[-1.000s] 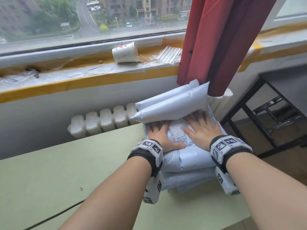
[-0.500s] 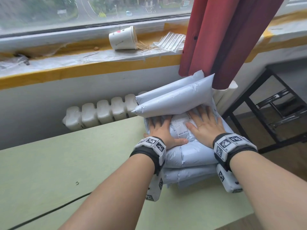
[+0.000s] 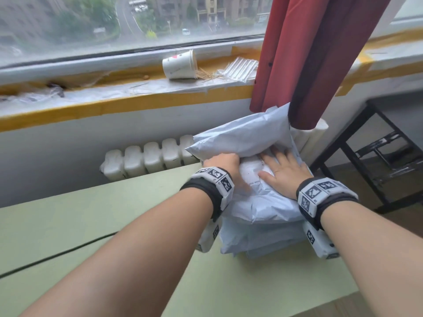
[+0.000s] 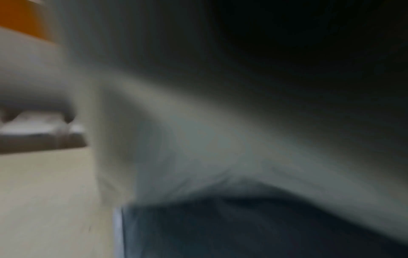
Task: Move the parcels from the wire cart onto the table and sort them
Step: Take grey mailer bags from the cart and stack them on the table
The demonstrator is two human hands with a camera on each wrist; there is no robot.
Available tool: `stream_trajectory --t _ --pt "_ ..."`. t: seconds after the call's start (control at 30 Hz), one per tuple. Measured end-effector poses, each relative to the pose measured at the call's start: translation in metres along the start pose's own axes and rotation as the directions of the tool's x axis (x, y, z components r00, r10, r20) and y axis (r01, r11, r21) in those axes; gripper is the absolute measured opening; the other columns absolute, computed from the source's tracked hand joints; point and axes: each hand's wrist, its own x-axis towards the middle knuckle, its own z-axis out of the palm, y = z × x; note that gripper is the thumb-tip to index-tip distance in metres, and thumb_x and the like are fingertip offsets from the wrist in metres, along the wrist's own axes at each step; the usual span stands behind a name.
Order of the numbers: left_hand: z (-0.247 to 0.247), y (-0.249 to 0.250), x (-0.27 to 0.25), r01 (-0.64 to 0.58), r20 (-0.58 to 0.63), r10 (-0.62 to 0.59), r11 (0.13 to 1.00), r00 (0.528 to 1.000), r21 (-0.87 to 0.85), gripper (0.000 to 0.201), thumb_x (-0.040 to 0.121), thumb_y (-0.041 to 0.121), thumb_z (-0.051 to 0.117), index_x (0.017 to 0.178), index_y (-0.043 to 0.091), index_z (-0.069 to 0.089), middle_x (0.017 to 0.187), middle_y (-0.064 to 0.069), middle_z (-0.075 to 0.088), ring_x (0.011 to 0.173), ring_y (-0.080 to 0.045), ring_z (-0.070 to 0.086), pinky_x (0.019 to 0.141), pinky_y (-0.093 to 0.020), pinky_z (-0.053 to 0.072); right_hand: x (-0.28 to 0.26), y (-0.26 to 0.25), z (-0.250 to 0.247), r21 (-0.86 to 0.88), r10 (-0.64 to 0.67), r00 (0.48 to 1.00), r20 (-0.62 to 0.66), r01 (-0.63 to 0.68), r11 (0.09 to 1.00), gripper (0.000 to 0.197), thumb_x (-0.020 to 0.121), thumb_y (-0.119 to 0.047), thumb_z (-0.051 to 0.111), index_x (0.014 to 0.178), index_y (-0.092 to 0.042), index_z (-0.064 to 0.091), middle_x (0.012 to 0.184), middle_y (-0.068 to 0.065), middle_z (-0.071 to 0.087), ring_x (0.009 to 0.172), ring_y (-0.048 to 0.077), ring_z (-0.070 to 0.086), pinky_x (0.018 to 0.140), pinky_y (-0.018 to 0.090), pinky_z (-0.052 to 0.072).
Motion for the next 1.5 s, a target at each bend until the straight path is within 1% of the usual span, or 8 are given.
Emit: stream_trajectory --t 0.07,0.13,0.2,0.27,0.4,0.77,1.13,1.5 --pt "-0.013 0.003 0.009 -0.097 -0.162 0.087 0.994 0.983 -0.056 0.045 0.066 0.047 0.075 0.102 0.023 0.062 0.109 0.001 0.061 0.106 -0.023 0.057 0.079 -0.032 0.049 0.0 0.0 0.003 0.004 0.001 1.0 0.02 -0.002 1.0 0.064 0.094 -0.06 0.025 0.148 -0.047 -0.006 0.159 -0.013 -0.012 0.147 0.024 -0.013 0.115 0.059 0.011" --pt "-0.012 0.009 0.02 -0.191 -0.238 0.161 0.976 0.958 -0.107 0.06 0.067 0.045 0.076 0.119 0.025 0.055 0.128 -0.002 0.046 0.124 -0.024 0.041 0.094 -0.038 0.046 -0.001 0.003 0.008 0.006 0.007 0.999 0.036 -0.007 1.0 0.063 0.094 -0.061 0.023 0.148 -0.047 -0.008 0.16 -0.011 -0.014 0.147 0.023 -0.014 0.115 0.059 0.008" --pt "-0.005 0.016 0.026 -0.187 -0.127 0.172 0.975 0.977 -0.12 0.094 0.061 0.057 0.077 0.141 0.034 0.034 0.15 -0.004 0.023 0.141 -0.026 0.018 0.11 -0.049 0.033 -0.001 0.006 0.013 -0.01 0.012 0.999 0.043 -0.012 1.0 0.063 0.095 -0.062 0.022 0.148 -0.046 -0.008 0.16 -0.01 -0.016 0.147 0.023 -0.014 0.116 0.059 0.006" --pt "0.007 0.018 0.034 -0.138 0.008 0.139 0.988 0.99 -0.063 0.113 0.058 0.07 0.073 0.149 0.041 0.012 0.16 -0.001 -0.002 0.148 -0.024 -0.004 0.113 -0.058 0.016 -0.001 0.008 0.016 -0.016 0.017 0.999 0.049 -0.016 1.0 0.062 0.097 -0.058 0.023 0.148 -0.046 -0.01 0.159 -0.01 -0.018 0.147 0.022 -0.015 0.116 0.059 0.005" --pt "0.026 0.008 0.046 -0.107 0.075 0.113 0.991 0.991 -0.076 0.116 0.059 0.08 0.063 0.149 0.044 -0.001 0.159 0.002 -0.018 0.148 -0.022 -0.014 0.117 -0.056 0.004 0.0 0.009 0.021 0.002 0.017 0.999 0.038 -0.017 1.0 0.06 0.098 -0.052 0.024 0.149 -0.045 -0.008 0.159 -0.01 -0.016 0.147 0.022 -0.014 0.116 0.059 0.006" --pt "0.013 0.004 0.018 -0.07 0.056 0.077 0.991 0.995 -0.117 0.105 0.068 0.076 0.06 0.15 0.04 0.005 0.161 0.0 -0.009 0.148 -0.026 -0.009 0.116 -0.055 0.004 -0.006 0.002 -0.004 0.04 0.019 0.997 0.081 -0.023 0.999 0.06 0.096 -0.058 0.025 0.147 -0.05 -0.004 0.16 -0.012 -0.014 0.148 0.02 -0.014 0.116 0.058 0.006" --pt "-0.033 0.001 -0.014 -0.107 0.037 0.111 0.988 0.993 -0.111 0.085 0.082 0.067 0.051 0.151 0.031 0.018 0.161 -0.005 0.004 0.148 -0.028 -0.003 0.118 -0.054 0.012 -0.04 -0.025 -0.063 0.07 0.039 0.998 0.04 -0.042 0.997 0.054 0.098 -0.054 0.024 0.15 -0.04 0.018 0.161 -0.002 0.01 0.149 0.019 0.002 0.116 0.058 0.01" --pt "-0.064 -0.012 -0.058 -0.141 -0.017 0.14 0.98 0.99 -0.141 0.078 0.088 0.06 0.049 0.151 0.025 0.02 0.16 -0.01 0.011 0.148 -0.028 0.005 0.12 -0.045 0.013 -0.082 -0.053 -0.097 0.021 -0.031 0.999 -0.011 0.031 0.999 0.051 0.101 -0.046 0.028 0.146 -0.024 0.036 0.153 0.006 0.035 0.143 0.026 0.023 0.116 0.044 0.021"
